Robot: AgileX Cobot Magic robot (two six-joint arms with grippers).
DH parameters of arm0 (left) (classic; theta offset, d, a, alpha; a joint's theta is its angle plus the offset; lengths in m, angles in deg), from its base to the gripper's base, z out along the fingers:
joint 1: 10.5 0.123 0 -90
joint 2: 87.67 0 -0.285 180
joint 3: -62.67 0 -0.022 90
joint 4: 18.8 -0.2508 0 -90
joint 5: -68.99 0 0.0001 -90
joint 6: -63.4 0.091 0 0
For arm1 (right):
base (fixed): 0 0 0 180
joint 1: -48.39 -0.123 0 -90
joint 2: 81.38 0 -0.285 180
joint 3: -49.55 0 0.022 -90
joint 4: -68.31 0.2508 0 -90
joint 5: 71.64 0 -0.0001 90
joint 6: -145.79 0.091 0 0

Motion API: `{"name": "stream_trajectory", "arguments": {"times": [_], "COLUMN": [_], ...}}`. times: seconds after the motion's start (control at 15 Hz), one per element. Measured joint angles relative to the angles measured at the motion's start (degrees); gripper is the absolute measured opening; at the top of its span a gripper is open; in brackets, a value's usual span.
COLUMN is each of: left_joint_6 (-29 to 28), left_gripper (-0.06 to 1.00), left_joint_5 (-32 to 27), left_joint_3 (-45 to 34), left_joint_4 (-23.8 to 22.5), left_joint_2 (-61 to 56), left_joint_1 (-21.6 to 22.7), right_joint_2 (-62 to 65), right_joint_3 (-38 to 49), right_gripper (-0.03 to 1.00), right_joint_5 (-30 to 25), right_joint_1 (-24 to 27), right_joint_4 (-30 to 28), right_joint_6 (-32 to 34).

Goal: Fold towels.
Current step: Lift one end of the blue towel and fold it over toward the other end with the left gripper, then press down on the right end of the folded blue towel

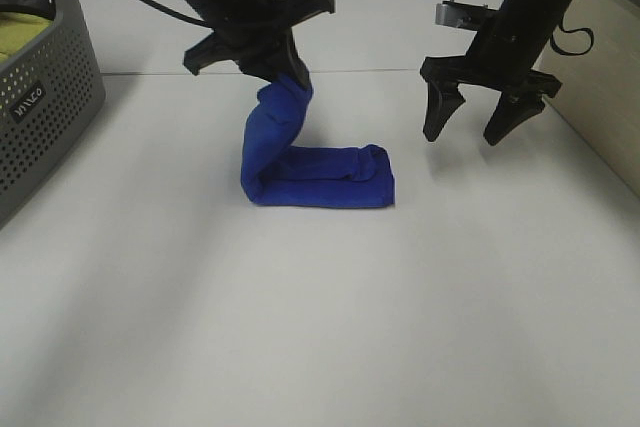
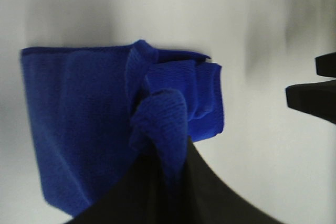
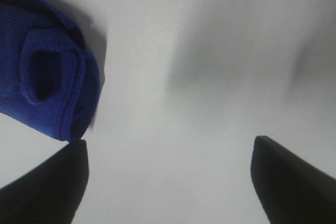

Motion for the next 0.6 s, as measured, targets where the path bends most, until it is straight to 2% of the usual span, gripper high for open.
{"name": "stream_trajectory", "arguments": {"times": [0.13,0.27,0.33,0.47,0.53,0.6], "left_joint_6": [-0.4,-1.8,-2.8,-3.2,-3.2,-2.9], "left_gripper": [0.07,0.11,0.18,0.43,0.54,0.62], "left_joint_5": [4.0,4.4,4.4,4.6,5.6,6.6], "left_joint_3": [0.1,0.1,0.1,0.1,0.1,0.1], "left_joint_4": [2.2,2.7,3.3,6.3,8.8,11.4], "left_joint_2": [3.5,5.3,6.0,6.5,6.5,6.5], "left_joint_1": [-2.5,-2.8,-2.8,-2.8,-2.8,-2.8], "right_joint_2": [0.0,0.0,0.0,0.0,0.0,0.0], "right_joint_3": [0.0,0.0,0.0,0.0,0.0,0.0], "right_gripper": [0.82,0.82,0.82,0.82,0.82,0.82], "right_joint_5": [0.0,0.0,0.0,0.0,0.0,0.0], "right_joint_1": [0.0,0.0,0.0,0.0,0.0,0.0], "right_joint_4": [0.0,0.0,0.0,0.0,0.0,0.1], "right_joint_6": [0.0,0.1,0.6,1.1,1.1,1.1]}}
